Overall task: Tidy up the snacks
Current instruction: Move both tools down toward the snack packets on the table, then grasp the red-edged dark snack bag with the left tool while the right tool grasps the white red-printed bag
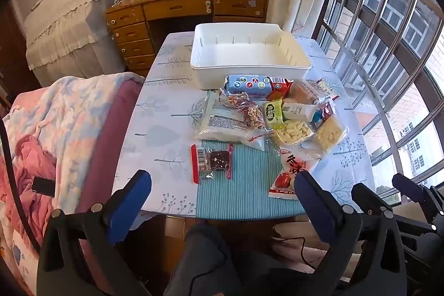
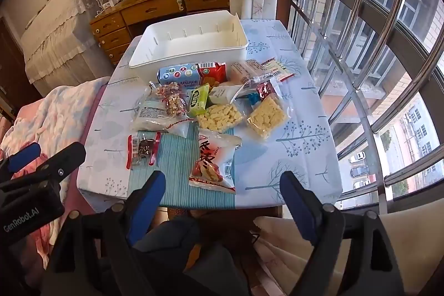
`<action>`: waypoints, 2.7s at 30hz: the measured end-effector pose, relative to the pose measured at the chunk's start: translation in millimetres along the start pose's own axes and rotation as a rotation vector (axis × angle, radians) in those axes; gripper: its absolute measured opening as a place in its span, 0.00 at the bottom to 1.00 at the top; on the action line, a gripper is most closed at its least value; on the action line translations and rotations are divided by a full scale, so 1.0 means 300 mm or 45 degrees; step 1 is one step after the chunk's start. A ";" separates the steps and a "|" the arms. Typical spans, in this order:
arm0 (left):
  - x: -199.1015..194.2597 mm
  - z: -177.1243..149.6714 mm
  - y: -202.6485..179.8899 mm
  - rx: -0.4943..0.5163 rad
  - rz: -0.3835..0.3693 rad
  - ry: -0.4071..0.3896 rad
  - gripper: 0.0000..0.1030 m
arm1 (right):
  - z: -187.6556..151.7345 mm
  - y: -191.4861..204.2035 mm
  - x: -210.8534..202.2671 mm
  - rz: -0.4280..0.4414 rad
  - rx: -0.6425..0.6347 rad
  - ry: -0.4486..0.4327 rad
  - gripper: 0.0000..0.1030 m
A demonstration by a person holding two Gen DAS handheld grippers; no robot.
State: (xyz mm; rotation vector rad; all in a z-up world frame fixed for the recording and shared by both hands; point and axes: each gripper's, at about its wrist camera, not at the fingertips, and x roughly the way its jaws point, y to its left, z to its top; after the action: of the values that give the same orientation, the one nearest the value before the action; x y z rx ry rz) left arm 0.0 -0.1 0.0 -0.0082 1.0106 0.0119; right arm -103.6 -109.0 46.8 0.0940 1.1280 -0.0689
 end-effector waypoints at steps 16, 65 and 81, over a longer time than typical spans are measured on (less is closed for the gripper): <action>-0.016 0.007 -0.002 -0.010 0.026 -0.028 0.99 | 0.020 -0.003 -0.015 0.024 -0.014 -0.046 0.83; 0.876 0.104 0.098 -0.031 -0.147 0.879 0.95 | 0.123 0.003 0.582 0.040 0.314 0.635 0.83; 1.073 -0.001 0.039 -0.046 -0.041 0.958 0.76 | 0.105 -0.026 0.720 0.062 0.251 0.640 0.70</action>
State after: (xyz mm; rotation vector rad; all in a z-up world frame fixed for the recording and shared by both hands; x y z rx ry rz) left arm 170.7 13.6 -272.8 -0.0654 1.7625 -0.0030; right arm 16.1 -121.7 -135.5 0.3281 1.6186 -0.1170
